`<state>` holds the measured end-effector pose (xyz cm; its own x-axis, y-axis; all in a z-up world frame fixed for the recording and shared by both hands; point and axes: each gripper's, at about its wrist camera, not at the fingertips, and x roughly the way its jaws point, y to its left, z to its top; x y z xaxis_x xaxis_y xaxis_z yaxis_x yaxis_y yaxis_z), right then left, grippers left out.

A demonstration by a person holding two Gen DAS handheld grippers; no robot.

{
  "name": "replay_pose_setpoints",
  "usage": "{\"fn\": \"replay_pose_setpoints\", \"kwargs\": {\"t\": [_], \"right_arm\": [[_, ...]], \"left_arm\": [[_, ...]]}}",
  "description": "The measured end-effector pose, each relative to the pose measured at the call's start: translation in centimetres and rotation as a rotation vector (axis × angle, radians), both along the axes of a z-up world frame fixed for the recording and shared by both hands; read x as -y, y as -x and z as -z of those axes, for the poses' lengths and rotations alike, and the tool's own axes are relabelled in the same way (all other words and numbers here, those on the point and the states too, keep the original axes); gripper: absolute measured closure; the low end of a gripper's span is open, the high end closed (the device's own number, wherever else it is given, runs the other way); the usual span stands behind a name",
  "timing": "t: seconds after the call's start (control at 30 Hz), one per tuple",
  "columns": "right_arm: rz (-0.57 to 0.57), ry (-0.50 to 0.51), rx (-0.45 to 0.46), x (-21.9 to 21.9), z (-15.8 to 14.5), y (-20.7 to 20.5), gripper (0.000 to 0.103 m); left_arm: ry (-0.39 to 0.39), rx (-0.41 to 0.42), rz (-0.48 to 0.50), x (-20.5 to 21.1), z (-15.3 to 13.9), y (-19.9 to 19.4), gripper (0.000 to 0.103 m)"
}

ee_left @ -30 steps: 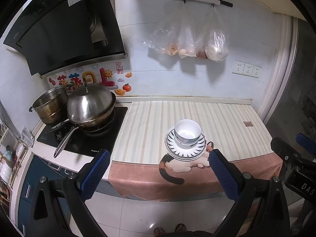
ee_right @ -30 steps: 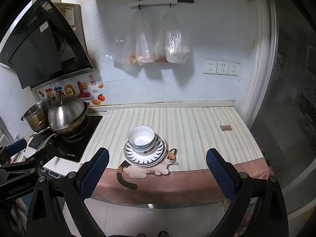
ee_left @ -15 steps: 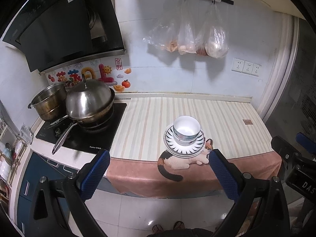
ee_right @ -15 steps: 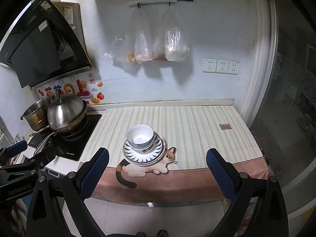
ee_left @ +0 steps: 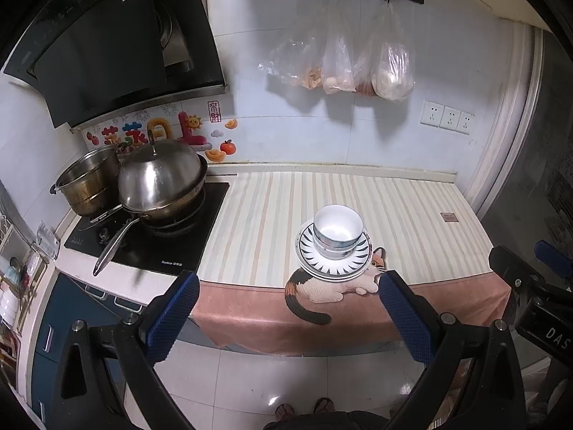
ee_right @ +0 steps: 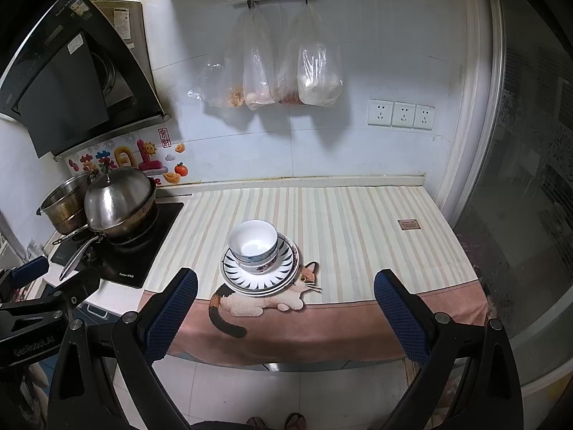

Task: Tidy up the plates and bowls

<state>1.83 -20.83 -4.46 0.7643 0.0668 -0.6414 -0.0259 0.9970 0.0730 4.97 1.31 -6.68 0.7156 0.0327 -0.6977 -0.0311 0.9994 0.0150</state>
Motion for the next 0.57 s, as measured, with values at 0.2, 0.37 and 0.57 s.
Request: {"fn": "replay_pose_setpoints", "kwargs": {"t": [0.2,0.37,0.57], "right_arm": [[-0.005,0.006,-0.002,0.0,0.12,-0.08,0.002],[-0.005,0.004,-0.003,-0.03,0.16,-0.01,0.002],[-0.012,0.005,-0.01,0.22,0.17,-0.27,0.002]], "left_arm": [[0.001,-0.001,0.0,-0.11,0.07,-0.05,0.0],[-0.001,-0.004,-0.001,-0.16,0.11,0.0,0.0],[-0.006,-0.001,-0.003,-0.41,0.28,0.38,0.0]]}}
